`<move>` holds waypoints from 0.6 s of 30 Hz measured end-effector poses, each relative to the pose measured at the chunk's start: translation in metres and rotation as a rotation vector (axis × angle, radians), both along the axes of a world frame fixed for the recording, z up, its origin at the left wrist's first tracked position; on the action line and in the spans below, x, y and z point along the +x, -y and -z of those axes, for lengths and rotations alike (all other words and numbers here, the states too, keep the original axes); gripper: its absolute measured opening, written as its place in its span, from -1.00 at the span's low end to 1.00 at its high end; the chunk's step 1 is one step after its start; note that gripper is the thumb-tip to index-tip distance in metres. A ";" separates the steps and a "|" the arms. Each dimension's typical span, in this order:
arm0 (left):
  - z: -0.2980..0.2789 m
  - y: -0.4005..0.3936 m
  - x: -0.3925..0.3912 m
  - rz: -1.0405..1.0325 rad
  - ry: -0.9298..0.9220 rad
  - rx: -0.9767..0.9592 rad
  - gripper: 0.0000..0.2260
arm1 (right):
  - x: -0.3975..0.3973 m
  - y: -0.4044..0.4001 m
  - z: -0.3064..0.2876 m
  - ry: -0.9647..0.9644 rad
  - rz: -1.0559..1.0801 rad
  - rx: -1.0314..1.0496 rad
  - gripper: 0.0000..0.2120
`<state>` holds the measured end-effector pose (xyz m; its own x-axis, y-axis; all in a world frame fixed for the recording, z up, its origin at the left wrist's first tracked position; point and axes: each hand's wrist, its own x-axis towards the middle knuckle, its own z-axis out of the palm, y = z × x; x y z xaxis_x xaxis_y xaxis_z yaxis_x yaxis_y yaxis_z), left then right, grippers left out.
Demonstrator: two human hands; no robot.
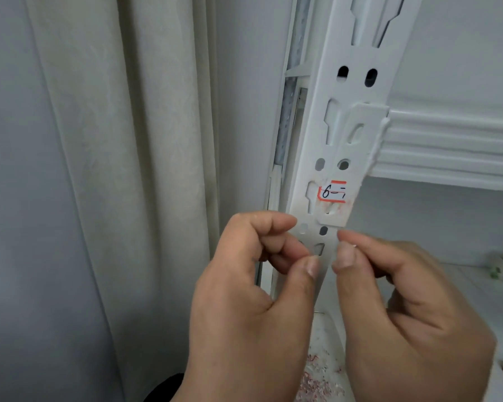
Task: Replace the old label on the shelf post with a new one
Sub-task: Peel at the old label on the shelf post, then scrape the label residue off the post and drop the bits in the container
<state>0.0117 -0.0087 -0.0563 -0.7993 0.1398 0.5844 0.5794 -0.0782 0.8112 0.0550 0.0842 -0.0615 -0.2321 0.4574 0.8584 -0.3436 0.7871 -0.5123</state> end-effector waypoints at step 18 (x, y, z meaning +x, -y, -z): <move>0.038 -0.006 0.056 0.161 0.530 -0.090 -0.89 | 0.056 -0.023 0.061 0.354 -0.093 0.152 -0.86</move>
